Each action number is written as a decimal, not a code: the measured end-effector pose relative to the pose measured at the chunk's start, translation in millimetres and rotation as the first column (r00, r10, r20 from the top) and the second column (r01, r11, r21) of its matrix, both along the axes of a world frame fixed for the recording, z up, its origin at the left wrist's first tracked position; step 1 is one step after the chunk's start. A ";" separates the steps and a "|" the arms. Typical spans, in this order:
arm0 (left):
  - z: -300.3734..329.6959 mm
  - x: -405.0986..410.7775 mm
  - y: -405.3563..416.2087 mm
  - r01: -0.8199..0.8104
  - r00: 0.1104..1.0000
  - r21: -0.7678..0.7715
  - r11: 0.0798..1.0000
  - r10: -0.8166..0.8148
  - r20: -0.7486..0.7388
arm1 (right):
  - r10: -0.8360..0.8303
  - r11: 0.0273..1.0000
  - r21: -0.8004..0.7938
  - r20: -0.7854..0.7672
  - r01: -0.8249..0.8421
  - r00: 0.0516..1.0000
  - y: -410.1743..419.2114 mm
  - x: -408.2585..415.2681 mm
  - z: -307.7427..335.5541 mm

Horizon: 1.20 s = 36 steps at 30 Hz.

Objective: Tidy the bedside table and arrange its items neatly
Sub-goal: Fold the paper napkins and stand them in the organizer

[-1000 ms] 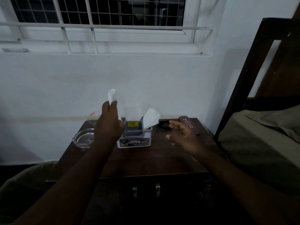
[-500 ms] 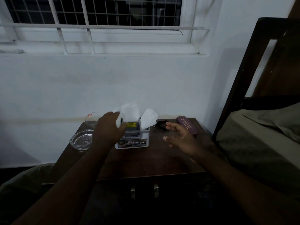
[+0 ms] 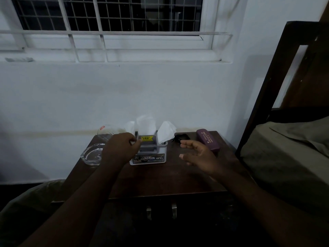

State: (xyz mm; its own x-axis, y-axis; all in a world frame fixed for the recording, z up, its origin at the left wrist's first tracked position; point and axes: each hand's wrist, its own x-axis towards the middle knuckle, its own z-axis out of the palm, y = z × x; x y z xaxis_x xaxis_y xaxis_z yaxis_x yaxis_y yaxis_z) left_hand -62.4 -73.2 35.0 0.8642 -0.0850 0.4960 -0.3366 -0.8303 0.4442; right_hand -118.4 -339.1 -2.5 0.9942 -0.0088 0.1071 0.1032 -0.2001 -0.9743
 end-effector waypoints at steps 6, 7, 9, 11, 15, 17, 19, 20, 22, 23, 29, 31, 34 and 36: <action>6.5 2.6 11.6 0.070 0.996 -0.007 0.997 -0.070 0.051 | 0.053 0.986 -0.155 -0.010 -0.054 0.999 4.9 3.7 -7.2; 9.6 3.9 15.5 0.073 0.997 -0.006 0.997 -0.072 0.040 | 0.064 0.965 -0.256 -0.008 -0.064 0.998 5.8 3.9 -8.6; 15.8 6.7 21.7 0.090 0.995 0.033 0.995 -0.088 -0.056 | 0.083 0.855 -0.518 0.082 -0.029 0.993 9.9 2.8 -10.7; 20.0 4.7 25.3 0.109 0.984 0.105 0.988 -0.093 -0.149 | 0.116 0.702 -0.698 0.307 0.141 0.945 18.5 0.9 -9.1; 12.6 -4.9 26.3 0.096 0.994 0.213 0.972 -0.082 -0.071 | 0.157 0.640 -0.721 0.460 0.265 0.874 39.9 -0.6 -3.1; 3.2 -5.5 23.4 0.110 0.993 0.274 0.955 -0.096 -0.063 | 0.172 0.605 -0.758 0.425 0.245 0.889 46.4 2.7 -6.7; -8.0 1.7 21.8 0.123 0.992 0.249 0.961 -0.111 -0.061 | 0.166 0.560 -0.784 0.423 0.268 0.891 49.4 7.7 -10.4; -12.0 6.3 21.4 0.119 0.993 0.229 0.966 -0.110 -0.054 | 0.168 0.543 -0.789 0.437 0.288 0.884 50.7 10.3 -11.1; -16.6 14.9 19.3 0.106 0.994 0.227 0.968 -0.101 -0.032 | 0.169 0.526 -0.796 0.442 0.298 0.881 53.8 15.6 -10.2; -17.4 18.8 17.0 0.101 0.995 0.230 0.968 -0.098 -0.026 | 0.162 0.520 -0.806 0.419 0.283 0.894 54.8 18.2 -8.8; -19.3 46.0 3.6 0.052 0.999 0.209 0.976 -0.053 -0.005 | 0.137 0.489 -0.851 0.292 0.192 0.947 50.5 44.8 -11.8; -18.3 54.9 -0.6 0.037 0.999 0.214 0.976 -0.039 0.005 | 0.126 0.485 -0.855 0.275 0.183 0.953 48.1 53.3 -15.4; -17.0 67.0 -3.7 0.033 0.999 0.215 0.976 -0.034 0.001 | 0.105 0.496 -0.849 0.267 0.182 0.958 46.9 62.1 -17.4; -17.3 74.2 -4.1 0.032 0.999 0.227 0.973 -0.031 -0.008 | 0.102 0.521 -0.834 0.270 0.180 0.958 47.0 67.6 -18.6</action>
State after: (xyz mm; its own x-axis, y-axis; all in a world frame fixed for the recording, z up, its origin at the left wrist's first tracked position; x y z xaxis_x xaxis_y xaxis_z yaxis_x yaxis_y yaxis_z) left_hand 11.8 -77.2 17.7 0.8611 -0.2223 0.4572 -0.3630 -0.8985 0.2468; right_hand -50.7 -292.1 -21.0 0.9263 0.1873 0.3270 0.2825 -0.9194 -0.2736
